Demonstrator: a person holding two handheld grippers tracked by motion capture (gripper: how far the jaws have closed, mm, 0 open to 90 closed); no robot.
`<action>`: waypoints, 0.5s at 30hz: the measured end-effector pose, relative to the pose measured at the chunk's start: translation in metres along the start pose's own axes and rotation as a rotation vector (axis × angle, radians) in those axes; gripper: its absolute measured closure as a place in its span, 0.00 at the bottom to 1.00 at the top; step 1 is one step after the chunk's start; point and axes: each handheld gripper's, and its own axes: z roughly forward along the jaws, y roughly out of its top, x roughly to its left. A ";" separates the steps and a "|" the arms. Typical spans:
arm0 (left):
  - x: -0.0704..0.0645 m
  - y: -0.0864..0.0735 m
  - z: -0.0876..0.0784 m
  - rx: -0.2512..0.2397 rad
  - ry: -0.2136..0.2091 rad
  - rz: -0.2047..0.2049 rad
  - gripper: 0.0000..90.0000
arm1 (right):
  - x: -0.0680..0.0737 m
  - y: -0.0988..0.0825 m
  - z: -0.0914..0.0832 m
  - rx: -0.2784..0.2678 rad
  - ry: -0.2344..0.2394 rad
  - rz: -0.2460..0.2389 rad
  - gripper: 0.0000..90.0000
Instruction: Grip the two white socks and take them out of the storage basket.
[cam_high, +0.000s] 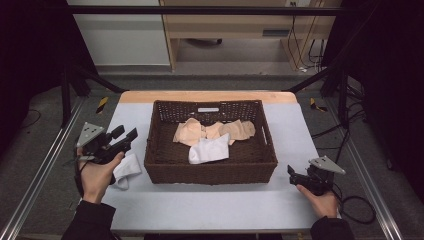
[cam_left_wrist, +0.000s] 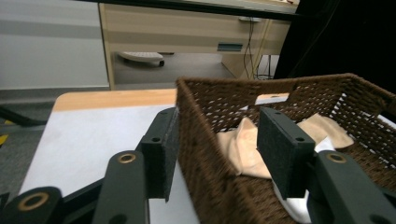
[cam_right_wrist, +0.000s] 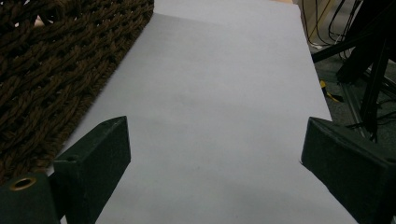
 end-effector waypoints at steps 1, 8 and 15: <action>-0.010 0.006 0.006 -0.004 -0.013 0.013 0.53 | 0.000 0.000 0.000 0.000 -0.001 0.000 0.09; -0.054 0.025 0.033 -0.010 -0.079 0.060 0.52 | -0.001 0.000 -0.001 -0.005 0.001 0.001 0.09; -0.092 0.031 0.062 0.005 -0.115 0.101 0.50 | -0.001 0.001 -0.001 -0.008 0.005 0.004 0.09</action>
